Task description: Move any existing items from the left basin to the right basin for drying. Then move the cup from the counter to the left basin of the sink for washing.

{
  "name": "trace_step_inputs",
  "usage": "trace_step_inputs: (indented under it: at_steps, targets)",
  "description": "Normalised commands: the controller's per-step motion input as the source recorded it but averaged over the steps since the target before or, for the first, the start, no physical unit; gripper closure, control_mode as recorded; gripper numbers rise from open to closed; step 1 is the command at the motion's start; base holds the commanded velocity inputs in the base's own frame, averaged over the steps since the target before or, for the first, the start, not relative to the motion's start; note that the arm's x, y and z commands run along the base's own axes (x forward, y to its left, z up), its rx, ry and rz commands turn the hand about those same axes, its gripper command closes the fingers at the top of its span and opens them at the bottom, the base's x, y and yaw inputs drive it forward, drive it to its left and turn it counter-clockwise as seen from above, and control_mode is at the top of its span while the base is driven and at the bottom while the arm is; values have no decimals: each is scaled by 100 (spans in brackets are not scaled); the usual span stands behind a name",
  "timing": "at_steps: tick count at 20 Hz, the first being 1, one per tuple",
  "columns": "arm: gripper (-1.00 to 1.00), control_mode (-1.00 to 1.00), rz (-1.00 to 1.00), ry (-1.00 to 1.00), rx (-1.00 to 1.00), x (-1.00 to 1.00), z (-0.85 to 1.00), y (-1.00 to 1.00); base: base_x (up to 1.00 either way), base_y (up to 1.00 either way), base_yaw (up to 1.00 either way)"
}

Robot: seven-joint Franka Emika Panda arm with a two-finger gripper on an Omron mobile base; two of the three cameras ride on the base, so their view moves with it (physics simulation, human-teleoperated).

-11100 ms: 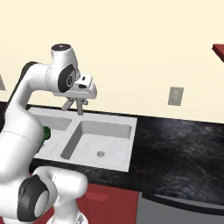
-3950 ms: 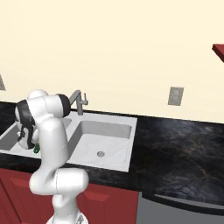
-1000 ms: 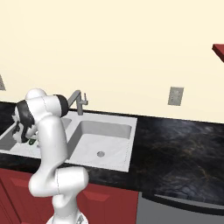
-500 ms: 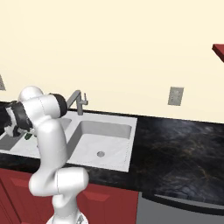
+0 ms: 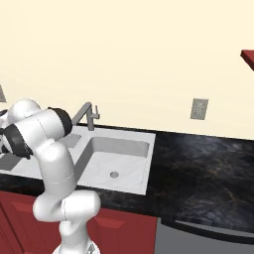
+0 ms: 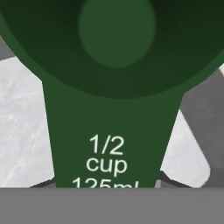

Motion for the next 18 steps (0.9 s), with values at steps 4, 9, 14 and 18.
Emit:
trace_step_inputs:
  at_steps: [4, 9, 14, 18]
  targets:
    - [100, -100, -15, 0, 0, -46, 38, -9, 0, 0, 0]
    - [100, -100, -17, 0, 1, -33, 32, -22, 0, 0, 0]
    - [100, -100, -18, 0, 1, -29, 32, -29, 0, 0, 0]
    - [100, -100, -17, 0, 2, -36, 21, -34, 0, 0, 0]
